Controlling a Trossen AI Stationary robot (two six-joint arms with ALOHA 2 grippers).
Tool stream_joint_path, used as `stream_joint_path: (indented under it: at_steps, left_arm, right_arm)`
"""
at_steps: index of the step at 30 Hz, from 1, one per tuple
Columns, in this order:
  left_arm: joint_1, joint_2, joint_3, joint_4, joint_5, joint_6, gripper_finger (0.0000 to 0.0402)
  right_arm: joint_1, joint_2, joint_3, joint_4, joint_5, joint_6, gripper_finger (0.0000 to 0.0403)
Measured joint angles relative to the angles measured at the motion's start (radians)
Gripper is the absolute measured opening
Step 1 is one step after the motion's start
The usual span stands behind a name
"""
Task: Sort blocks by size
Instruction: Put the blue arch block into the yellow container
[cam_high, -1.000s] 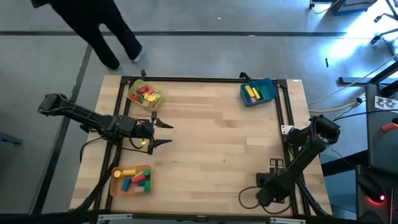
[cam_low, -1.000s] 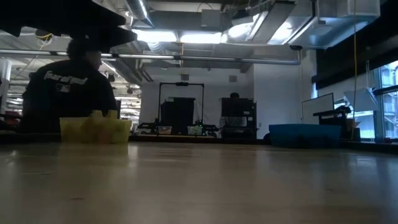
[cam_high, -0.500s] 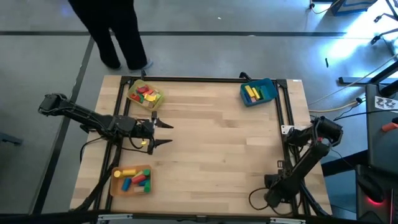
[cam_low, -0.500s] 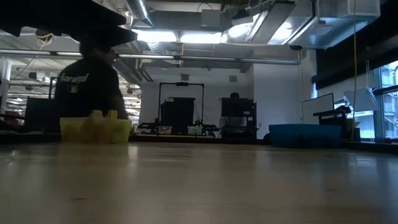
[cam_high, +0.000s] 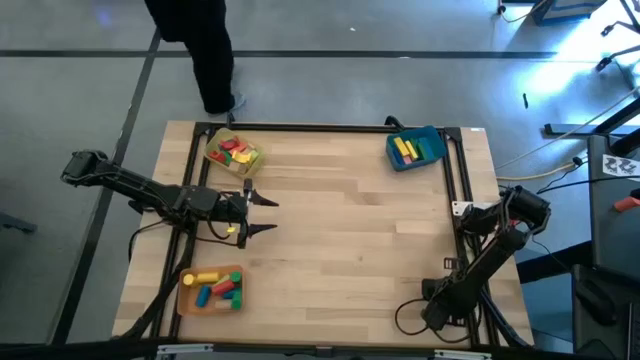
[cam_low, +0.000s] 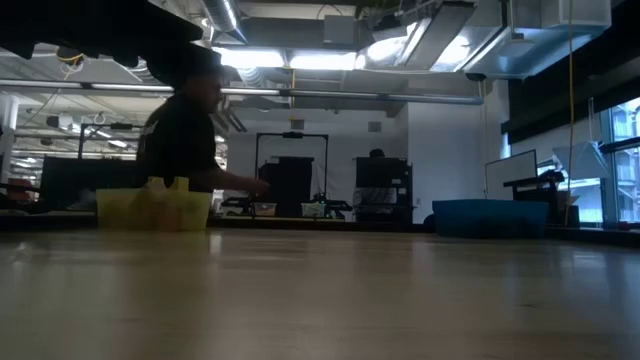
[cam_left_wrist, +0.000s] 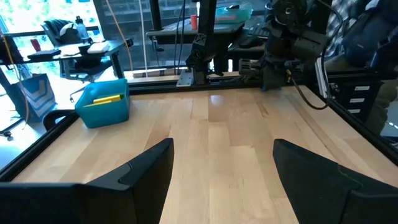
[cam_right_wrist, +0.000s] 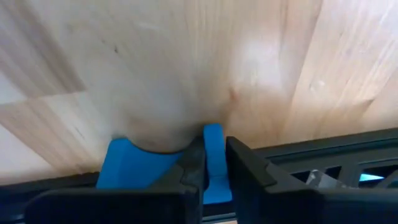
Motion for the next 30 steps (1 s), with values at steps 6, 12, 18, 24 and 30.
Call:
stream_joint_path:
  at_steps: [6,12,18,24,30]
  left_arm:
    - [0.0,0.0,0.0,0.001,0.0,-0.002,0.026]
    - [0.0,0.0,0.0,0.001,0.0,-0.003,0.026]
    - [-0.002,0.0,0.0,0.014,0.0,-0.008,0.026]
    - [-0.003,0.0,-0.001,0.038,0.0,-0.011,0.026]
    - [-0.003,0.0,0.0,0.058,0.0,-0.032,0.026]
  right_arm:
    - [-0.04,-0.001,0.042,-0.004,0.085,-0.002,0.0058]
    - [-0.089,-0.002,0.078,-0.002,0.14,-0.006,0.0046]
    - [-0.156,-0.002,0.134,0.002,0.313,-0.033,0.0051]
    - [-0.268,-0.003,0.195,0.033,0.592,-0.135,0.0047]
    - [-0.395,-0.003,0.201,0.186,0.864,-0.31,0.0049]
